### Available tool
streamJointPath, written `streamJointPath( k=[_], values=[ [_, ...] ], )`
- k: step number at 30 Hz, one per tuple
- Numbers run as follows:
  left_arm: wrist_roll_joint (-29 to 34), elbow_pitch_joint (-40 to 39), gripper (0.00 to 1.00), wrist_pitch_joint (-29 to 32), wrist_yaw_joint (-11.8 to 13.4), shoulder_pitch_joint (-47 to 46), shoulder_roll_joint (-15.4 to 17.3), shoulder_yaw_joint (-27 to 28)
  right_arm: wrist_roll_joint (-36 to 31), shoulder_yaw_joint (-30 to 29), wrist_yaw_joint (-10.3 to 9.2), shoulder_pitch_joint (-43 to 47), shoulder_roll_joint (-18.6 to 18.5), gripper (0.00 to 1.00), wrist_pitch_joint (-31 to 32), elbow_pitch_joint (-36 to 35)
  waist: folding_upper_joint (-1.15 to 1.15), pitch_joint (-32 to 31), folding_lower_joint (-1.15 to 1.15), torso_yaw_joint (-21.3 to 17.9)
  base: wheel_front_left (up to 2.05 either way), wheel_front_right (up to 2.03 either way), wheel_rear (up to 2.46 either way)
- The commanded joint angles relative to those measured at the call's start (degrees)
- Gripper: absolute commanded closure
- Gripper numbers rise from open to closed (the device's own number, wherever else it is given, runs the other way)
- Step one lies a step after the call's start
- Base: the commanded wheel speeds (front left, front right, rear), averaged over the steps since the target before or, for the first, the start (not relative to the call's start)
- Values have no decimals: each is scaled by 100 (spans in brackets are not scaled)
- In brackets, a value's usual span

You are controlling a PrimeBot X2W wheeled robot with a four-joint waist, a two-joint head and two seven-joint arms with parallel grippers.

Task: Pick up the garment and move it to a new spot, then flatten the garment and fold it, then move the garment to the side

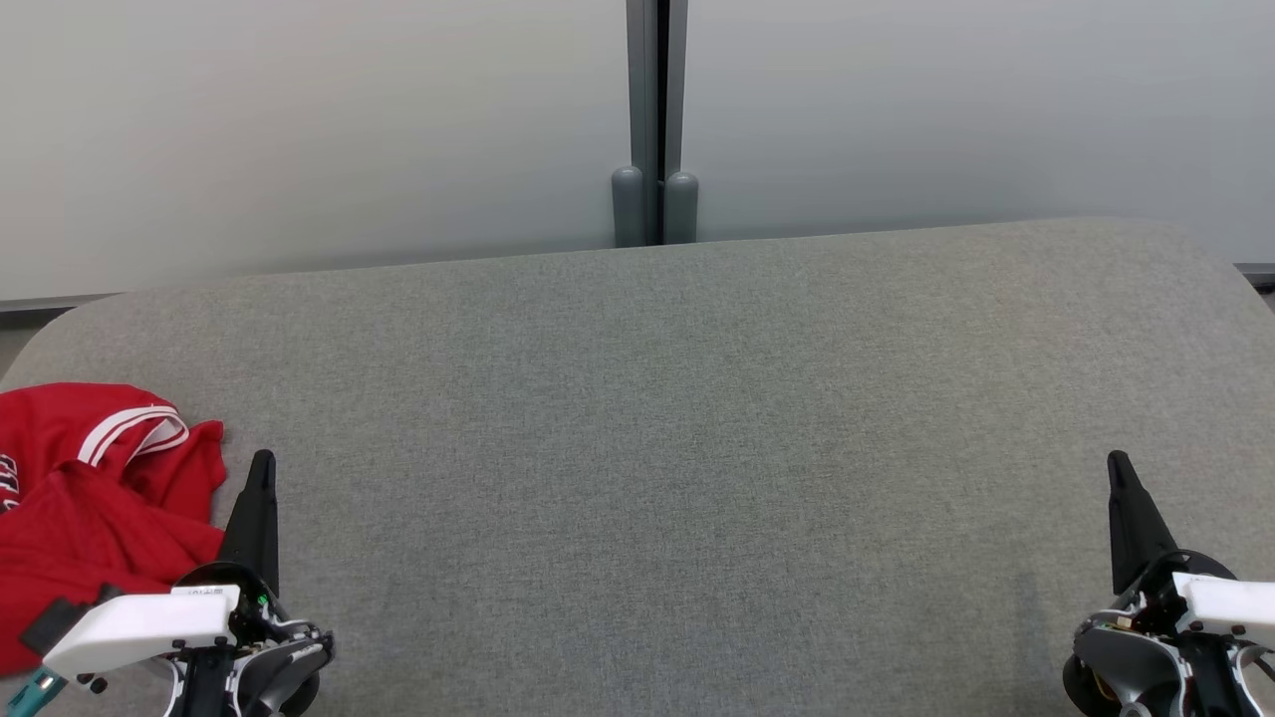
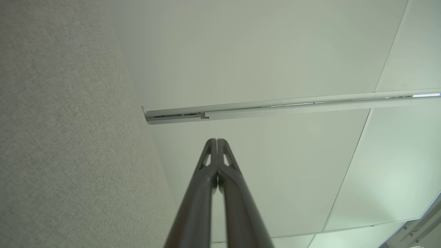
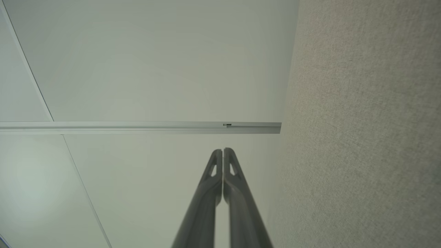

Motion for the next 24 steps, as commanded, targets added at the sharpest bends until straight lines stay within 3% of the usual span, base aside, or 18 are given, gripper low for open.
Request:
streamJointPath(
  k=[1, 2, 13, 24],
  values=[
    [-8, -11, 100, 14, -26, -51, 14, 19, 27, 3, 0, -64, -5, 100, 20, 8, 0, 0, 0, 0, 0, 0, 0],
    [0, 16, 0, -3, 1, 5, -2, -3, -2, 0, 0, 12, 1, 0, -2, 12, 0, 0, 0, 0, 0, 0, 0],
    [176, -37, 0, -267, 1, -49, 1, -239, -200, 113, -1, 48, -37, 0, -223, -95, 0, 7, 0, 2, 0, 0, 0],
    [1380, -356, 0, -561, -1, -179, 9, -342, -1250, 325, -1, -39, -288, 0, -557, -359, 0, -2, 0, 4, 0, 0, 0]
  ],
)
